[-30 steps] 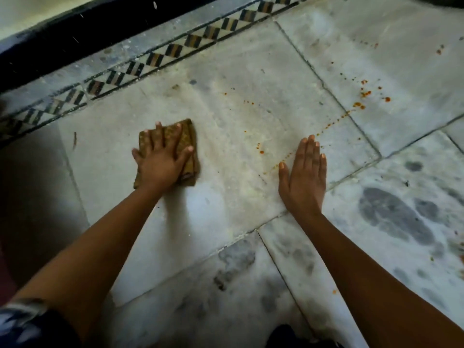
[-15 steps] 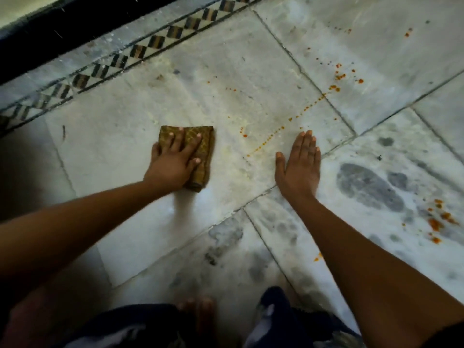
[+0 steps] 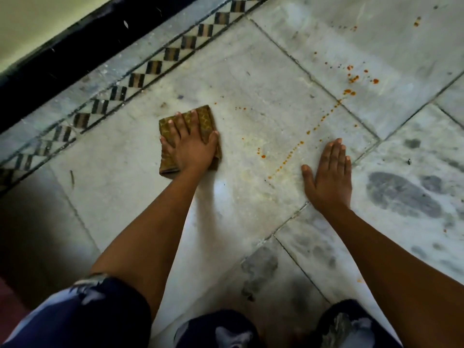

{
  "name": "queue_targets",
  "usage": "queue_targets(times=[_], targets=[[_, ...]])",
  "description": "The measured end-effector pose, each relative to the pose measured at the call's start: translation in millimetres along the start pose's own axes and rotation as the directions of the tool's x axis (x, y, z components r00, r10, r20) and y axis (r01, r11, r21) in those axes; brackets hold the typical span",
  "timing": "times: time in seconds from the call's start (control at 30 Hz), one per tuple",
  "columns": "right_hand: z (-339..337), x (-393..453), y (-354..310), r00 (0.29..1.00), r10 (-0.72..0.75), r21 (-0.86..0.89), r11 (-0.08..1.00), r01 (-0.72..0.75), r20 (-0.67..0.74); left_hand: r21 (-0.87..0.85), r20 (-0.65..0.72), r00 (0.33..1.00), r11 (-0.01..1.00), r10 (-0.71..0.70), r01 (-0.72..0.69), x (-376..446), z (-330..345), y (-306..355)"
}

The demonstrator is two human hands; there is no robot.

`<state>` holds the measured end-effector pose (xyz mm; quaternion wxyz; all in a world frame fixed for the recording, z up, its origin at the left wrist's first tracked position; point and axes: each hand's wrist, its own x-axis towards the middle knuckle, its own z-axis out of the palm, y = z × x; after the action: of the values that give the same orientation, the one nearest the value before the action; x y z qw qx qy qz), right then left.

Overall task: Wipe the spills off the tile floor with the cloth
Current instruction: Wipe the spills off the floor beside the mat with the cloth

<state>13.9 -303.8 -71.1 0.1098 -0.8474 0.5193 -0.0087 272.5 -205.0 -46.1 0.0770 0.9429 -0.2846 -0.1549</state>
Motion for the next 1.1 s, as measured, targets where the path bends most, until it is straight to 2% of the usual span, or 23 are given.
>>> queue_targets(times=[0.1, 0.2, 0.3, 0.37, 0.4, 0.47, 0.53, 0.57, 0.63, 0.7, 0.73, 0.77, 0.87, 0.93, 1.0, 1.1], targets=[[-0.6, -0.2, -1.3, 1.000, 0.014, 0.002, 1.000, -0.014, -0.001, 0.034, -0.011, 0.996, 0.996, 0.084, -0.084, 4.4, -2.8, -8.0], [3.2, 1.2, -2.8, 1.000, 0.019, -0.007, 1.000, -0.019, -0.006, 0.056, -0.145, 0.980, 0.990, 0.137, -0.131, 12.0, -4.7, -18.6], [5.2, 0.1, 0.8, 1.000, 0.027, -0.004, 1.000, -0.027, -0.013, -0.145, -0.216, 0.976, 0.988, 0.022, -0.054, 29.3, -9.7, -3.1], [5.8, 0.2, 1.1, 0.999, 0.013, -0.012, 1.000, -0.013, -0.029, -0.345, -0.176, 0.980, 0.938, -0.091, 0.025, 45.2, -18.1, 25.1], [6.0, 1.3, 1.6, 0.999, 0.009, -0.012, 1.000, -0.010, -0.030, -0.395, -0.145, 0.984, 0.918, -0.100, 0.035, 55.1, -20.2, 41.4], [7.0, 1.6, 1.9, 0.999, 0.006, -0.003, 1.000, -0.007, -0.034, -0.323, -0.078, 0.997, 0.945, 0.028, -0.052, 67.9, -17.0, 71.3], [6.6, 0.5, 1.2, 0.999, 0.009, -0.001, 1.000, -0.009, -0.042, -0.138, -0.017, 0.972, 0.962, 0.236, -0.236, 63.5, -0.9, 87.7], [6.8, -0.2, 0.8, 0.999, 0.013, 0.001, 1.000, -0.013, -0.043, -0.041, 0.023, 0.940, 0.940, 0.340, -0.339, 54.1, 8.1, 87.9], [7.5, -0.1, 1.3, 0.999, 0.011, 0.004, 1.000, -0.011, -0.053, 0.109, 0.103, 0.837, 0.830, 0.538, -0.547, 30.5, 18.5, 68.3], [6.6, 0.7, 1.1, 0.998, 0.010, 0.004, 1.000, -0.010, -0.058, 0.168, 0.145, 0.755, 0.736, 0.640, -0.656, 17.5, 15.8, 32.6], [6.7, 0.6, 1.5, 0.998, 0.010, 0.003, 1.000, -0.010, -0.055, 0.178, 0.137, 0.766, 0.745, 0.629, -0.643, 18.2, 11.2, 17.1], [6.8, 0.3, 1.3, 0.998, 0.013, -0.002, 1.000, -0.013, -0.055, 0.182, 0.112, 0.810, 0.790, 0.575, -0.586, 25.7, 7.0, 6.5], [6.8, 0.4, 0.0, 0.997, 0.012, -0.006, 1.000, -0.013, -0.071, 0.127, 0.043, 0.955, 0.947, 0.293, -0.296, 57.9, 2.5, 23.7], [6.7, -0.2, -0.2, 0.998, 0.013, -0.004, 1.000, -0.013, -0.059, 0.102, 0.036, 0.979, 0.974, 0.199, -0.202, 63.3, 7.6, 57.8], [5.1, 0.8, -0.8, 0.998, 0.006, -0.006, 1.000, -0.006, -0.059, 0.125, 0.064, 0.960, 0.952, 0.272, -0.278, 49.8, 14.1, 80.0], [7.3, 1.8, 0.1, 0.998, -0.002, -0.004, 1.000, 0.002, -0.064, 0.169, 0.113, 0.865, 0.849, 0.488, -0.501, 13.9, 21.0, 59.1]])
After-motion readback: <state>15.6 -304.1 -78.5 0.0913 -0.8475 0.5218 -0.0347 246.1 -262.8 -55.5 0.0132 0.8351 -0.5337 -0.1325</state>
